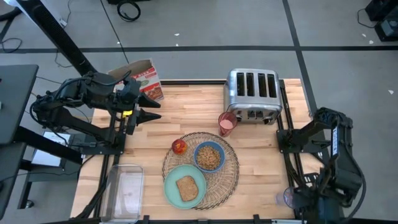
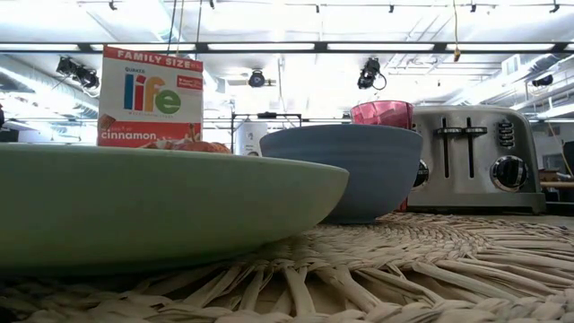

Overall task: Arrange a breakfast setting
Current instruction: Put the orange spoon on the brown tablemat to the right of the blue bowl

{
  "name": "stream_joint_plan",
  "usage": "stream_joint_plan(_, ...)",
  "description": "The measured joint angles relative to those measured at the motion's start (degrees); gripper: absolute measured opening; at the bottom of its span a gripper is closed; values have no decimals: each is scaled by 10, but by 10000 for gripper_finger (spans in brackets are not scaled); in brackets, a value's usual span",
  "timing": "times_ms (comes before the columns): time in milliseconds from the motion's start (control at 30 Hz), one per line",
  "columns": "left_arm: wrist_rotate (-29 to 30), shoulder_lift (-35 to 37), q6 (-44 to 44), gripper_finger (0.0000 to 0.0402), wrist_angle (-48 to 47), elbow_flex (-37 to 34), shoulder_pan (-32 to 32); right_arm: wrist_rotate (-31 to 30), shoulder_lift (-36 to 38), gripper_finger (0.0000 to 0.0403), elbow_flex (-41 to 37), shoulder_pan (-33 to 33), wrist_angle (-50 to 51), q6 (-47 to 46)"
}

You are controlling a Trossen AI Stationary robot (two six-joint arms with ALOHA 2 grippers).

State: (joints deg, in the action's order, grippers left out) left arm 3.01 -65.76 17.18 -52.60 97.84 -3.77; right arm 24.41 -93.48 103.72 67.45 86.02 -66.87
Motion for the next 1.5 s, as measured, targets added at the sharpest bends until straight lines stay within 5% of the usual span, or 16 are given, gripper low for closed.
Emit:
stream_joint_plan(367, 0, 0, -17, 208, 0, 0, 0, 84, 65, 13, 0, -45, -82, -129)
stream_joint_plan(800, 0, -23, -48, 208, 14, 0, -5, -1, 125, 10, 1, -88, -125, -287)
stream_joint_plan(1033, 2, -48, -77, 208, 48, 0, -54, -135, 140, 12, 1, -128, -160, -429)
stream_joint_plan(1267, 74, -77, -108, 208, 101, 0, -157, -227, 139, 12, -22, -189, -174, -483)
stream_joint_plan(1500, 234, -135, -101, 208, 144, 0, -265, -262, 140, 12, -52, -267, -241, -374)
